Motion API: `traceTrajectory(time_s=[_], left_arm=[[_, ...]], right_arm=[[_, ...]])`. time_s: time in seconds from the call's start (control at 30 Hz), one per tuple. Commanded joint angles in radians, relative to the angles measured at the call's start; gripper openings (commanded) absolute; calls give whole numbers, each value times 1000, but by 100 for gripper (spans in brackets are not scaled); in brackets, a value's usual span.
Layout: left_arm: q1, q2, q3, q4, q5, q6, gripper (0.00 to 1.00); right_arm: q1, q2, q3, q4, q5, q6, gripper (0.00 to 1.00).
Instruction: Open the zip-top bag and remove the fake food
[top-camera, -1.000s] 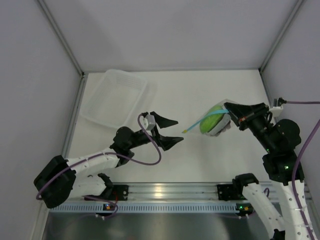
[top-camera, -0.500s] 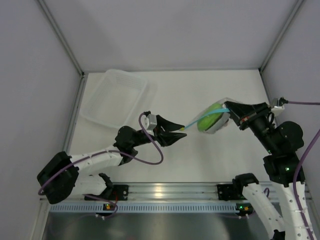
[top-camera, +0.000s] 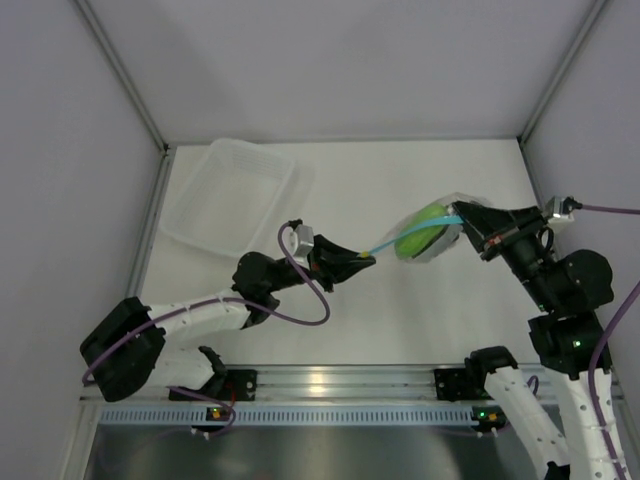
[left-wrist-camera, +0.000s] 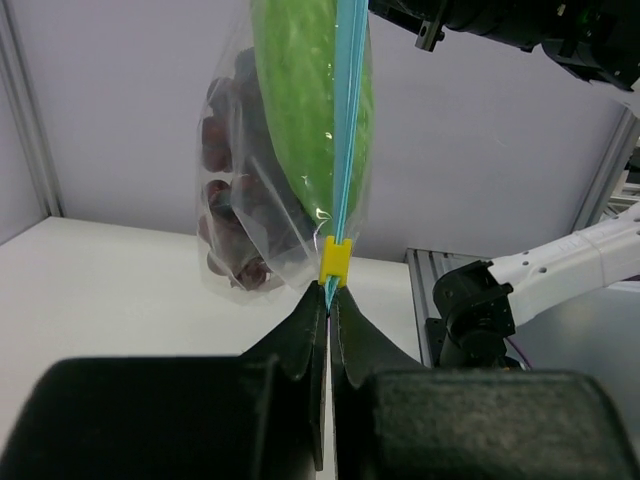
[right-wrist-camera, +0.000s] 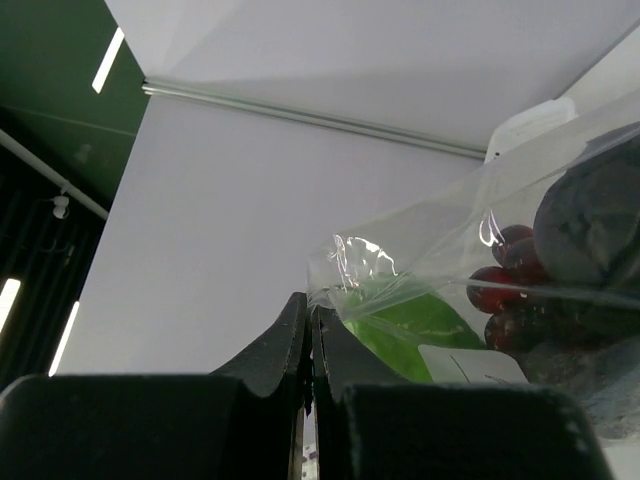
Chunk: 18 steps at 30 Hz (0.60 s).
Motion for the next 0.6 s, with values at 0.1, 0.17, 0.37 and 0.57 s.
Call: traceTrajectory(time_s=[0.1, 0.17, 0.37, 0.57], left_arm=[[-9, -1, 36, 99, -10, -7, 0], [-9, -6, 34, 105, -15, -8, 0], [-9, -12, 37, 114, -48, -25, 0], [-9, -18, 37, 114, -48, -22, 0]], right_arm=[[0, -23, 22, 133, -8, 36, 0], [2, -24, 20, 136, -10, 38, 0], [0, -32, -3, 141, -11, 39, 0], [0, -44, -35, 146, -20, 48, 0]])
